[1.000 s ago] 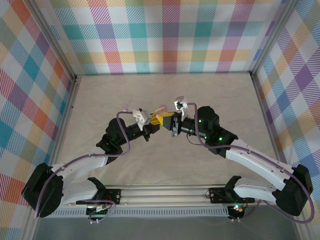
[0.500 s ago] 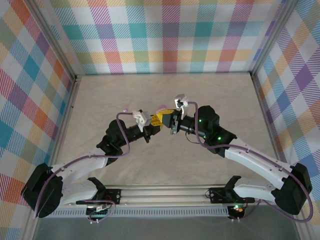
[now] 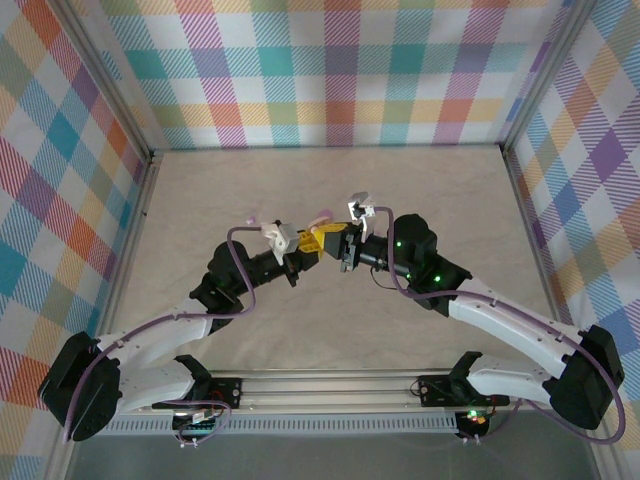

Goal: Insert wireless bluetooth earbuds into charging case

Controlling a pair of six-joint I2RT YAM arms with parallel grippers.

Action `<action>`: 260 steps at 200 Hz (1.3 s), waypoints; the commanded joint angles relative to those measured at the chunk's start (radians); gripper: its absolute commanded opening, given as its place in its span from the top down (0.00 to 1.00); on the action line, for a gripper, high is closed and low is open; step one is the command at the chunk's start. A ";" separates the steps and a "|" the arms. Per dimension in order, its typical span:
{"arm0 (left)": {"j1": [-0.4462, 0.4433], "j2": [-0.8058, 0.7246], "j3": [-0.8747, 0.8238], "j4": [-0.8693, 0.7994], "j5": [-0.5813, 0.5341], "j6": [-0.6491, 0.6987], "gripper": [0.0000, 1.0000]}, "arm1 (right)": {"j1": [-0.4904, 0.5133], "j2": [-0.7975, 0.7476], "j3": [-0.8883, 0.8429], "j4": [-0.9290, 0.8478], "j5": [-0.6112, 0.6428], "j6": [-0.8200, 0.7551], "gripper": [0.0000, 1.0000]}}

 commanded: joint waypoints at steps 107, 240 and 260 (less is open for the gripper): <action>-0.023 -0.058 -0.003 0.034 0.011 -0.016 1.00 | -0.047 0.043 -0.042 0.092 -0.151 0.126 0.96; -0.023 -0.092 -0.013 0.040 0.062 0.008 1.00 | -0.139 0.058 -0.011 -0.093 -0.292 0.112 0.97; -0.023 -0.097 -0.010 0.042 0.067 0.007 1.00 | -0.152 0.060 -0.023 -0.084 -0.294 0.138 0.95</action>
